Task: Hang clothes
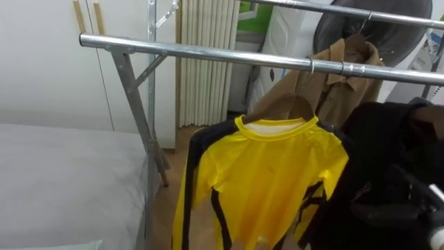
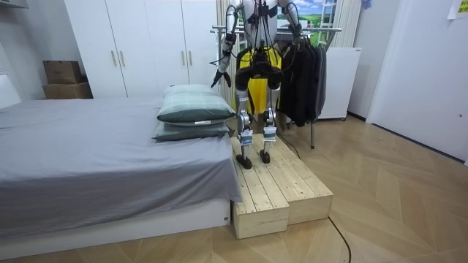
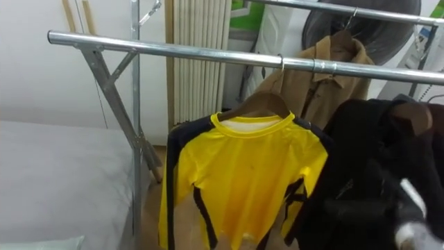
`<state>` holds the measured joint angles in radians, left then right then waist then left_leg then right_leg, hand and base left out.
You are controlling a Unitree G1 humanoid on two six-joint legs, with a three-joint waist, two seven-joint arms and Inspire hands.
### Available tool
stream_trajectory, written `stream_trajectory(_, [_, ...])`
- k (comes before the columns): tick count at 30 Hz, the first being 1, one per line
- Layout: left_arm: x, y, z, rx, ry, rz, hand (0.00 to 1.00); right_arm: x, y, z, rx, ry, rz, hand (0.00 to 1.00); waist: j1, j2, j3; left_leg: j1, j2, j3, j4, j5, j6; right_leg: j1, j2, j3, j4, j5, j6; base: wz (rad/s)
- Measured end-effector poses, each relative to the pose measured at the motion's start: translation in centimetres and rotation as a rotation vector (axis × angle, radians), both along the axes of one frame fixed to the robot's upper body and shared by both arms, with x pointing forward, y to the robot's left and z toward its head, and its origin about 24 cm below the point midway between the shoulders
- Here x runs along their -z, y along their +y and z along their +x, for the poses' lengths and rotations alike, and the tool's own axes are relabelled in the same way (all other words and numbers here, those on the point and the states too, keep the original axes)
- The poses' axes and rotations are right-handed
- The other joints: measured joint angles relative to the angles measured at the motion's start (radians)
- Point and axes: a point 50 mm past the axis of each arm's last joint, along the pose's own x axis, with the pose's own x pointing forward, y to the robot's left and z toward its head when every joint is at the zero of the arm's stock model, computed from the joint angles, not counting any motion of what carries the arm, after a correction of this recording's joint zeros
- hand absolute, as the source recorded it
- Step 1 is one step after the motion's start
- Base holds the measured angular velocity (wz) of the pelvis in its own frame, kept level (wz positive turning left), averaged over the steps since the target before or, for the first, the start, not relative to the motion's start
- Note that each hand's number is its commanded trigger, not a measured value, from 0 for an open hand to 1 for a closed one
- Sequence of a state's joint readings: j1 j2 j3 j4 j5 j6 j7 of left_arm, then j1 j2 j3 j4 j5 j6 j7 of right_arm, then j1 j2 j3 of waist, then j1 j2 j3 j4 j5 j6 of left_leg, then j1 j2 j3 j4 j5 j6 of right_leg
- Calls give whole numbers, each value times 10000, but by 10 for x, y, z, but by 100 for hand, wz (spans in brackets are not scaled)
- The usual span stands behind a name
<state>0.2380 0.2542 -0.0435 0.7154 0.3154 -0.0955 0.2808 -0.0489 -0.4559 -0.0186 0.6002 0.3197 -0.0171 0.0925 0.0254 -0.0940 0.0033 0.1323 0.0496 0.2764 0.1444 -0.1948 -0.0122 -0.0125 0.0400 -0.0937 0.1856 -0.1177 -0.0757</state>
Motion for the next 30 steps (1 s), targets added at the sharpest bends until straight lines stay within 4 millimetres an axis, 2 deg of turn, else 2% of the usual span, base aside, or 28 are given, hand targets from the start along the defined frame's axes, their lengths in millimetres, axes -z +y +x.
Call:
stream_trajectory(2, [5,-3,-5,-117,107,-76,0,16,11,-21,-243,425,315,0,-13,252,-33,34,-1,-3,-10,-1,-1,-1,23,94,-10,6,-10,-15])
stream_trajectory(8, [14,0,-23,-848,450,-407,0,57,40,-73,-348,1840,1458,0,-15,573,-64,174,62,-1,-117,-63,-78,17,148,288,4,-2,-46,-10])
stream_trajectory(9, [15,0,-25,-956,463,-480,0,61,43,-78,-270,1969,1631,0,-17,578,-61,175,70,-2,-116,-70,-88,18,151,275,5,-4,-56,-5])
stream_trajectory(11, [18,-2,-29,-1253,448,-714,0,77,51,-100,-17,2654,2118,0,-23,606,-72,173,102,-6,-145,-139,-124,5,193,258,6,-29,-88,0])
stream_trajectory(14, [22,0,-38,-1485,645,-760,0,94,52,-127,350,3742,2433,0,-48,654,-99,179,124,-30,-147,-176,-145,23,219,258,4,-25,-97,0])
stream_trajectory(20, [25,-4,-42,-1556,728,-913,0,118,58,-168,834,5465,2842,0,-66,717,-90,172,130,-46,-150,-182,-142,101,248,284,-158,-16,-108,0])
stream_trajectory(25, [28,-9,-45,-2409,675,-1759,0,127,64,-188,1630,6126,3437,0,-195,791,-97,223,124,-93,-148,-190,-139,206,241,269,-186,-17,-107,2])
stream_trajectory(27, [31,-12,-46,-2645,788,-2199,0,129,62,-191,1926,6247,3544,0,-202,915,-92,273,111,-91,-149,-189,-139,220,245,356,-186,-23,-97,-11])
stream_trajectory(30, [32,-11,-48,-2872,848,-2490,0,131,62,-193,2109,6390,3707,0,-233,970,-83,318,112,-124,-147,-189,-139,252,255,409,-218,-40,-96,-6])
